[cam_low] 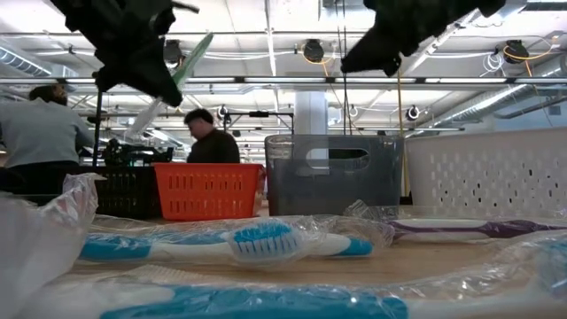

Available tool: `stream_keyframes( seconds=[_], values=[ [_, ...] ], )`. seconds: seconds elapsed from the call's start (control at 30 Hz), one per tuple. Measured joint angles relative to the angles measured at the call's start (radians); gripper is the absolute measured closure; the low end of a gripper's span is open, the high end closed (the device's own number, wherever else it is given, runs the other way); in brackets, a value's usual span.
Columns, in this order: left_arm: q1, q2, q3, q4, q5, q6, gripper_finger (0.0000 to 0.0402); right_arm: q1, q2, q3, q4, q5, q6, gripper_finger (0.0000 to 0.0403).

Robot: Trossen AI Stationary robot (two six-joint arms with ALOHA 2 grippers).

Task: Pick & Place Toothbrushes
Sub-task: Put the green toothbrush into the black bin

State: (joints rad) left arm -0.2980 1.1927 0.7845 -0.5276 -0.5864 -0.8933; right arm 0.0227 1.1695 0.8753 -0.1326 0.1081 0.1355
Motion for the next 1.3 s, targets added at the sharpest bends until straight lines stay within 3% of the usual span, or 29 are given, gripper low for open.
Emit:
stream_keyframes(
  seconds=[0.37, 0.57, 0.77, 1.03, 1.3],
  values=[
    [0.003, 0.123, 0.000, -0.074, 0.001, -0.165, 0.0383, -0.002, -0.016, 0.000, -0.183, 0.002, 0.062, 0.0313],
    [0.007, 0.130, 0.000, -0.075, 0.041, -0.235, 0.0395, -0.004, -0.017, 0.000, -0.274, 0.083, 0.089, 0.0314],
    [0.021, 0.131, 0.000, -0.124, 0.070, -0.309, 0.0370, -0.010, -0.016, 0.000, -0.337, 0.105, 0.110, 0.0314],
    [0.034, 0.188, -0.023, -0.102, 0.093, -0.358, 0.0388, -0.011, -0.024, 0.000, -0.424, 0.184, 0.119, 0.0314],
    [0.052, 0.259, -0.023, -0.083, 0.175, -0.366, 0.0321, -0.012, -0.100, 0.000, -0.527, 0.289, 0.199, 0.0314]
  ],
)
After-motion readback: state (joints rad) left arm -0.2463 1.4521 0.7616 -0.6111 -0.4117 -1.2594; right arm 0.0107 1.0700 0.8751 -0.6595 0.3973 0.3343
